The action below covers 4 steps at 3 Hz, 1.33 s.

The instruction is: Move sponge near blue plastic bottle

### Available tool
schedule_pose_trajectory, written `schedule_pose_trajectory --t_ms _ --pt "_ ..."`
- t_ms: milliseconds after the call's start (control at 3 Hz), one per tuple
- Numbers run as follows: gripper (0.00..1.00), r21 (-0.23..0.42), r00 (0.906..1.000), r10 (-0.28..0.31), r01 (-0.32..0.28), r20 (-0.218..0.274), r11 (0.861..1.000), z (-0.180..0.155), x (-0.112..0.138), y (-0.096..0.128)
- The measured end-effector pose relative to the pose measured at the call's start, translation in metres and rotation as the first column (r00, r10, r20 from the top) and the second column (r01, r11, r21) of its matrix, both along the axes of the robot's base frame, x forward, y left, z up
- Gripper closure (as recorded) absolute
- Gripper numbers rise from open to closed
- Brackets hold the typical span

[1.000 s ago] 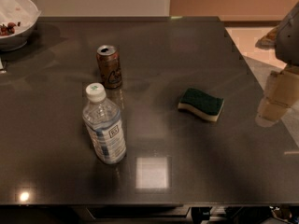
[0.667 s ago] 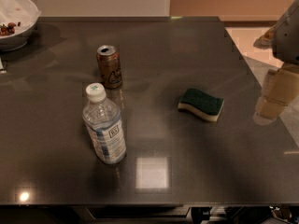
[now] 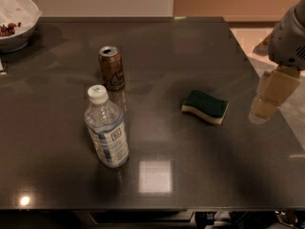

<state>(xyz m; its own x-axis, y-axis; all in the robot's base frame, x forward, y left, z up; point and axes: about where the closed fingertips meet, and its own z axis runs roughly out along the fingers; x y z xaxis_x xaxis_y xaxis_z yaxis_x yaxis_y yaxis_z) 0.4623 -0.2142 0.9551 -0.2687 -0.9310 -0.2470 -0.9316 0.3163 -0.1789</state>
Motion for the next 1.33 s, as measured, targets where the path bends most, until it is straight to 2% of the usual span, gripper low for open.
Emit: schedule_pose_trajectory --t_ms 667,1333 --pt "0.0 0.085 0.9986 0.014 -0.009 -0.051 0.996 -0.056 0.032 0.03" --pt "0.0 0.114 0.9935 0.048 -0.036 -0.103 0.993 -0.094 0.041 0.053"
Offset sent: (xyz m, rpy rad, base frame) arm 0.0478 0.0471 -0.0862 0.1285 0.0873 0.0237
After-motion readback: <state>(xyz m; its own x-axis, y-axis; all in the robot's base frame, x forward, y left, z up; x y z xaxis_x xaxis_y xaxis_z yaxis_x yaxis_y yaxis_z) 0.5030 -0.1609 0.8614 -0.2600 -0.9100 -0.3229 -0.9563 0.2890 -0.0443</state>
